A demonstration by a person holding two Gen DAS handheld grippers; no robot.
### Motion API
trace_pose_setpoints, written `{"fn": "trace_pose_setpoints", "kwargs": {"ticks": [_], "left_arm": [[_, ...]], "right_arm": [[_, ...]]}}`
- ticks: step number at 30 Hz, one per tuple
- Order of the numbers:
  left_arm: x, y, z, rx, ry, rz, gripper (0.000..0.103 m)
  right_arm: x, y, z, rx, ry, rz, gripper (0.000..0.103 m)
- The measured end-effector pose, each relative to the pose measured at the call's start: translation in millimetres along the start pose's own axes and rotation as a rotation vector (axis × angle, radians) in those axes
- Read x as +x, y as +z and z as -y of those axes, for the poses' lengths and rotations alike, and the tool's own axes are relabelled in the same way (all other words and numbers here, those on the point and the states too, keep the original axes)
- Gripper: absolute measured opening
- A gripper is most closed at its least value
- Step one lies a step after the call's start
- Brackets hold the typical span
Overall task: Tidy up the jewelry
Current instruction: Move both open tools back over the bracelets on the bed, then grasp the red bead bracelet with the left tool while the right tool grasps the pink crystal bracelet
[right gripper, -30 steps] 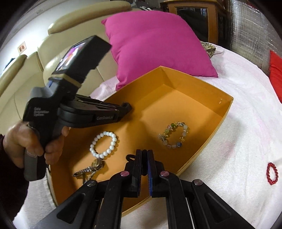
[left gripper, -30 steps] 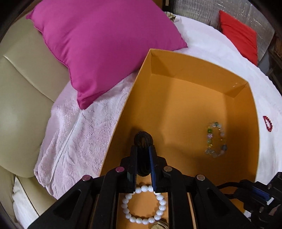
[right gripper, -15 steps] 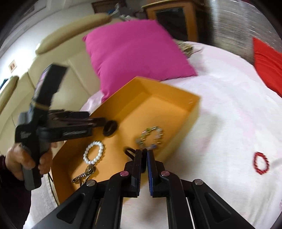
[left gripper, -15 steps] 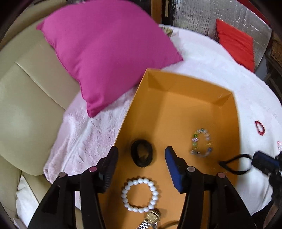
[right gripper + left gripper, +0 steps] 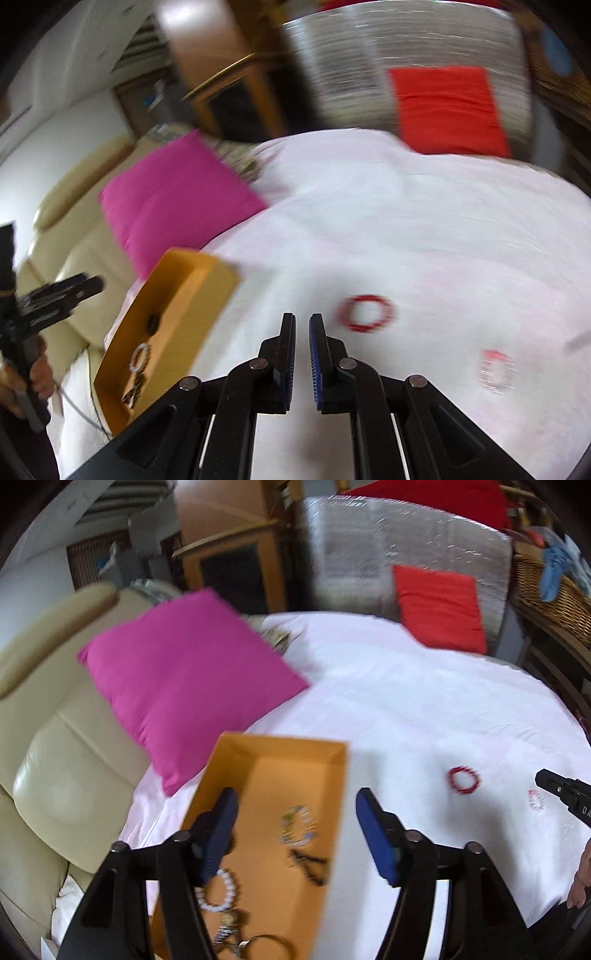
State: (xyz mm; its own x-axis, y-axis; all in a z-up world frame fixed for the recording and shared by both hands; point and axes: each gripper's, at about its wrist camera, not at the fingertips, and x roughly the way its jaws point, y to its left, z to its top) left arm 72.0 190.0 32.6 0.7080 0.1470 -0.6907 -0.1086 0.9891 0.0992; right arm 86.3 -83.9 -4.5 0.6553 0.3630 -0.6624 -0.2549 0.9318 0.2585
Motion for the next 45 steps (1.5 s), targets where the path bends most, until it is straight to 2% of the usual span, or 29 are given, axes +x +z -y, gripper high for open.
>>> {"fn": "trace_pose_setpoints", "kwargs": {"ticks": [4, 8, 11, 15, 19, 24, 25, 26, 28, 29, 31, 34, 36, 38, 42, 45], "left_arm": [[-6.7, 4.7, 54.6, 0.044, -0.019, 0.038, 0.068], [4.1, 6.0, 102.9, 0.056, -0.061, 0.006, 0.068], [17.6, 1.6, 133.5, 0.064, -0.071, -0.006, 0.068], [47.6, -10.5, 162.2, 0.059, -0.08, -0.057, 0.068], [83.9, -20.7, 170.1, 0.026, -0.087, -0.106, 0.068], [113.8, -35.8, 179.0, 0.032, -0.097, -0.112, 0.068], [118.8, -36.4, 181.2, 0.044, -0.1, -0.112, 0.068], [121.4, -34.8, 183.7, 0.058, -0.093, -0.11, 0.068], [125.7, -29.8, 187.9, 0.077, -0.092, -0.094, 0.068], [127.0, -26.5, 190.3, 0.086, -0.091, -0.071, 0.068], [129.8, -21.3, 192.9, 0.092, -0.106, -0.051, 0.068], [138.5, -15.0, 196.4, 0.075, -0.162, -0.07, 0.068], [143.9, -12.1, 199.9, 0.059, -0.212, -0.086, 0.068], [148.4, -10.6, 204.7, 0.05, -0.242, -0.098, 0.068], [165.8, -10.4, 212.9, 0.009, -0.278, -0.156, 0.068], [173.8, -12.8, 221.5, 0.013, -0.292, -0.188, 0.068]], "right_arm": [[-30.2, -6.9, 73.7, 0.15, -0.03, 0.033, 0.01], [-42.0, -20.3, 127.5, 0.257, -0.041, 0.033, 0.01], [-38.1, -29.2, 154.1, 0.307, -0.055, -0.006, 0.01], [-23.1, -35.3, 175.7, 0.335, -0.066, -0.088, 0.01], [-8.5, -36.1, 187.7, 0.356, -0.061, -0.129, 0.01], [10.4, -36.8, 180.1, 0.295, -0.058, -0.194, 0.012], [14.1, -37.1, 178.2, 0.283, -0.061, -0.205, 0.022], [17.0, -37.6, 176.6, 0.275, -0.069, -0.212, 0.041], [19.8, -38.2, 173.8, 0.259, -0.096, -0.209, 0.071], [17.9, -37.2, 171.5, 0.244, -0.108, -0.189, 0.071], [18.3, -34.8, 168.7, 0.219, -0.119, -0.172, 0.071], [24.8, -35.2, 164.9, 0.198, -0.141, -0.175, 0.069], [35.4, -37.0, 157.8, 0.147, -0.181, -0.203, 0.061], [44.1, -39.4, 153.0, 0.103, -0.23, -0.23, 0.044], [47.6, -42.3, 143.6, 0.024, -0.327, -0.213, 0.028], [45.5, -42.6, 142.6, 0.016, -0.347, -0.204, 0.021]]}}
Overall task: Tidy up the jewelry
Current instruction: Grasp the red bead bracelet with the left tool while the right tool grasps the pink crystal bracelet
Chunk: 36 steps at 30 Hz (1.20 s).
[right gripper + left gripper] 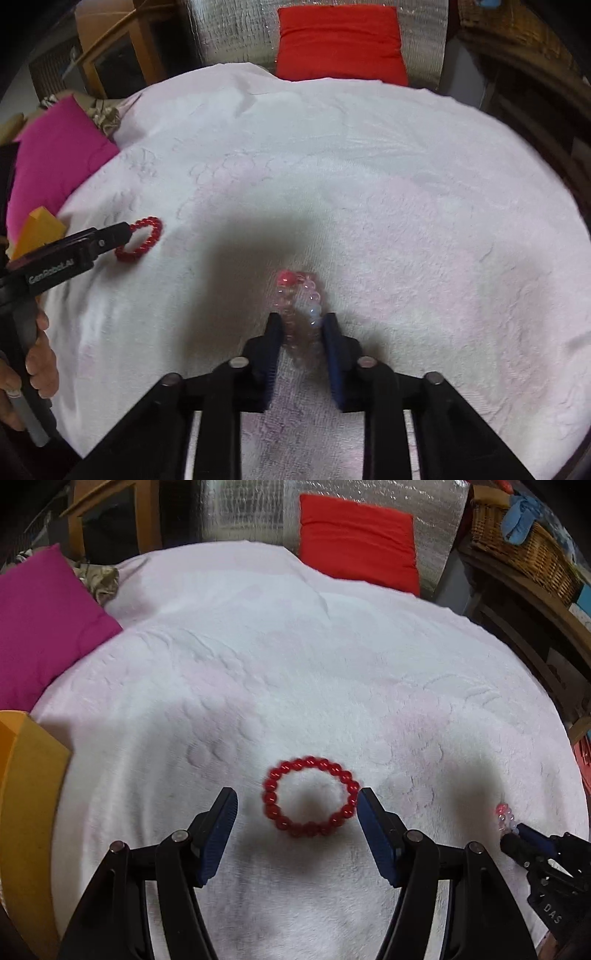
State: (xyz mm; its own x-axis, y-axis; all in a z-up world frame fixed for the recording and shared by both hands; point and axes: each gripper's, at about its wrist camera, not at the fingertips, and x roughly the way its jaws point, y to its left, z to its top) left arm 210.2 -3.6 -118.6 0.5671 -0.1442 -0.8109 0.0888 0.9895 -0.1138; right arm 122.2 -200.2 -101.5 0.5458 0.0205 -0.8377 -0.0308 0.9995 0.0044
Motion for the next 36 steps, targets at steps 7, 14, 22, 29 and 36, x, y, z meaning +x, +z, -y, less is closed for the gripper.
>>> {"fn": "trace_pose_setpoints", "kwargs": {"ticks": [7, 14, 22, 29, 36], "left_arm": [[10.5, -1.7, -7.9, -0.032, -0.034, -0.029, 0.013], [2.5, -13.4, -24.3, -0.073, -0.136, -0.049, 0.008], [-23.8, -38.2, -11.0, 0.027, -0.196, -0.094, 0.008], [-33.4, -44.7, -21.8, 0.023, -0.149, -0.126, 0.022], [-24.3, -38.9, -22.9, 0.045, -0.105, -0.114, 0.049]], "right_arm": [[-6.0, 5.9, 8.7, 0.08, 0.05, 0.024, 0.016], [-9.5, 5.8, 7.8, 0.116, 0.088, 0.034, 0.015], [-12.5, 7.3, 6.3, 0.136, 0.105, 0.057, 0.016], [-11.8, 6.9, 4.2, 0.124, 0.12, 0.048, 0.016], [1.6, 3.8, 6.0, 0.124, 0.156, -0.049, 0.016]]}}
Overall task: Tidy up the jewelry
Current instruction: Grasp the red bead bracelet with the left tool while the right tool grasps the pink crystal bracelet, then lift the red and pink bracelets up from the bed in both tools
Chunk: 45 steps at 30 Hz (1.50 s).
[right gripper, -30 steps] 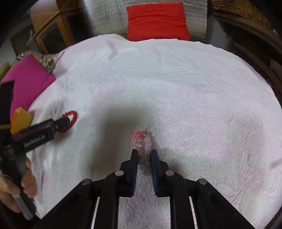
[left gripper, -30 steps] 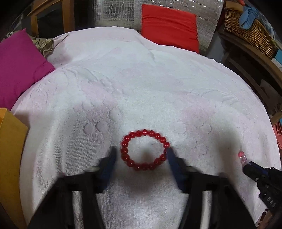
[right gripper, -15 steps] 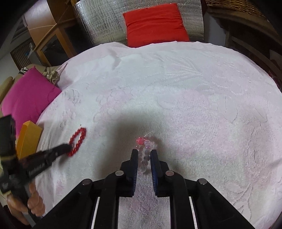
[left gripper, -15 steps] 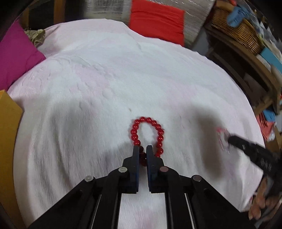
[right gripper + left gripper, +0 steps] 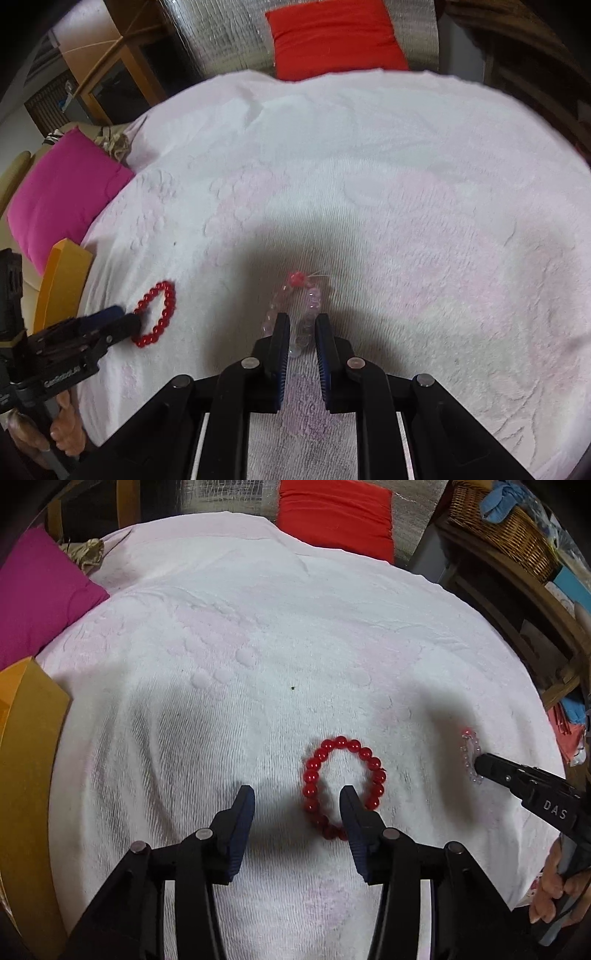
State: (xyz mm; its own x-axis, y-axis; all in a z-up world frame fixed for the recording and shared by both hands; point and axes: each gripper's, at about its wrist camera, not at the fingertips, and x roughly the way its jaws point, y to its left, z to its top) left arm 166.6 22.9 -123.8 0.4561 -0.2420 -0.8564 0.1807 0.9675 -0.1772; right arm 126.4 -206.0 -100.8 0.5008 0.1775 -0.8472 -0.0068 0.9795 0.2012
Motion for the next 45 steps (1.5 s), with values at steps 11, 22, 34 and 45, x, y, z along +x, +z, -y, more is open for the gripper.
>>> {"fn": "trace_pose_setpoints", "kwargs": {"ticks": [11, 22, 34, 45], "left_arm": [[14.4, 12.5, 6.2, 0.038, 0.029, 0.031, 0.019], [1.1, 8.9, 10.5, 0.042, -0.005, 0.072, 0.009], [-35.3, 4.1, 9.7, 0.068, -0.099, 0.17, 0.009], [-37.3, 3.0, 14.9, 0.079, -0.131, 0.16, 0.009]], "right_arm": [[-8.5, 5.3, 17.9, 0.11, 0.031, 0.042, 0.029], [-4.1, -1.8, -18.1, -0.091, -0.172, 0.105, 0.012], [-24.9, 7.4, 5.7, 0.034, -0.066, 0.161, 0.012], [-11.7, 9.6, 34.1, 0.204, 0.093, 0.044, 0.018]]}}
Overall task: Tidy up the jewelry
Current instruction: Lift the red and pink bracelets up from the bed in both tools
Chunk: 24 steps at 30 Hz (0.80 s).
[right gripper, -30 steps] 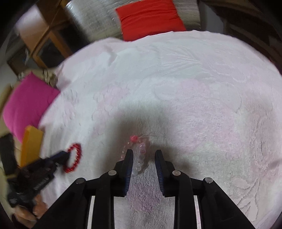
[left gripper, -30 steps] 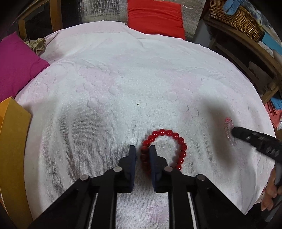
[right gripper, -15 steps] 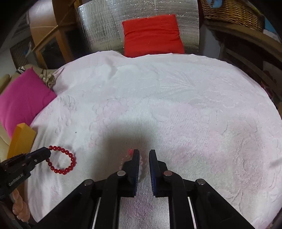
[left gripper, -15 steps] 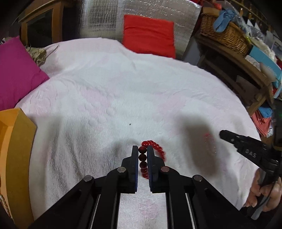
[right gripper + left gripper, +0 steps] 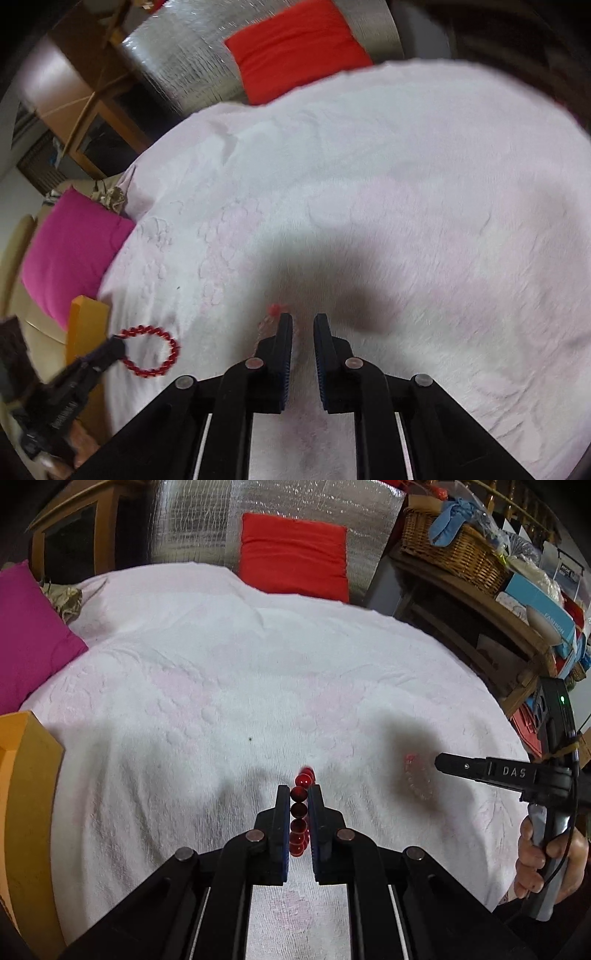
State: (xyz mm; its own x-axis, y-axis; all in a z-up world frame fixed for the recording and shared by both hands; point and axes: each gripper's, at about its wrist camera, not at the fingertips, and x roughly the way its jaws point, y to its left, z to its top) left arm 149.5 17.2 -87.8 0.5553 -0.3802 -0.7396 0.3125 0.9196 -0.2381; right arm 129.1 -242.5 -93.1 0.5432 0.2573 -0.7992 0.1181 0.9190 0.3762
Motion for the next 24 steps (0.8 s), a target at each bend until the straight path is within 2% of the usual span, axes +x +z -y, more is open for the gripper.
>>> {"fn": "trace_pose_setpoints", "kwargs": {"ticks": [1, 4, 7, 9, 11, 13, 15, 16, 17, 18, 20, 24], "left_arm": [[1.9, -0.8, 0.7, 0.003, -0.002, -0.009, 0.009], [6.2, -2.5, 1.9, 0.008, -0.01, -0.025, 0.01], [12.7, -4.7, 3.3, 0.002, -0.026, -0.054, 0.009], [14.8, -5.8, 4.5, 0.009, -0.019, -0.062, 0.01], [16.2, -6.9, 5.0, 0.01, -0.014, -0.066, 0.01], [17.3, -7.7, 3.9, 0.007, -0.002, -0.071, 0.01], [19.3, -8.5, 2.5, -0.002, 0.004, -0.08, 0.01], [20.1, -9.1, 1.3, -0.006, 0.004, -0.085, 0.009], [22.3, -8.9, 0.7, -0.01, 0.001, -0.094, 0.009], [23.5, -9.2, 0.6, -0.011, -0.003, -0.101, 0.01], [25.1, -9.8, 1.2, -0.008, -0.012, -0.112, 0.009], [23.9, -9.6, 2.4, -0.015, -0.04, -0.119, 0.009]], "right_arm": [[2.1, -0.5, -0.4, 0.002, -0.003, -0.01, 0.027], [4.0, -2.8, -5.7, -0.018, 0.005, -0.017, 0.065], [-0.3, -6.1, -16.0, -0.079, -0.017, 0.022, 0.066], [3.4, -9.5, -24.0, -0.125, -0.035, 0.012, 0.062], [11.5, -14.3, -32.0, -0.172, -0.052, -0.012, 0.046], [18.3, -19.7, -39.8, -0.241, -0.127, -0.019, 0.036], [20.1, -25.2, -48.0, -0.315, -0.182, -0.003, 0.033], [20.5, -27.4, -51.2, -0.343, -0.212, 0.008, 0.021], [20.8, -28.4, -52.2, -0.357, -0.232, 0.014, 0.016], [19.7, -28.6, -52.0, -0.361, -0.235, 0.02, 0.016], [13.9, -27.6, -51.2, -0.364, -0.242, 0.049, 0.009], [0.8, -20.9, -41.0, -0.318, -0.23, 0.093, 0.009]]}}
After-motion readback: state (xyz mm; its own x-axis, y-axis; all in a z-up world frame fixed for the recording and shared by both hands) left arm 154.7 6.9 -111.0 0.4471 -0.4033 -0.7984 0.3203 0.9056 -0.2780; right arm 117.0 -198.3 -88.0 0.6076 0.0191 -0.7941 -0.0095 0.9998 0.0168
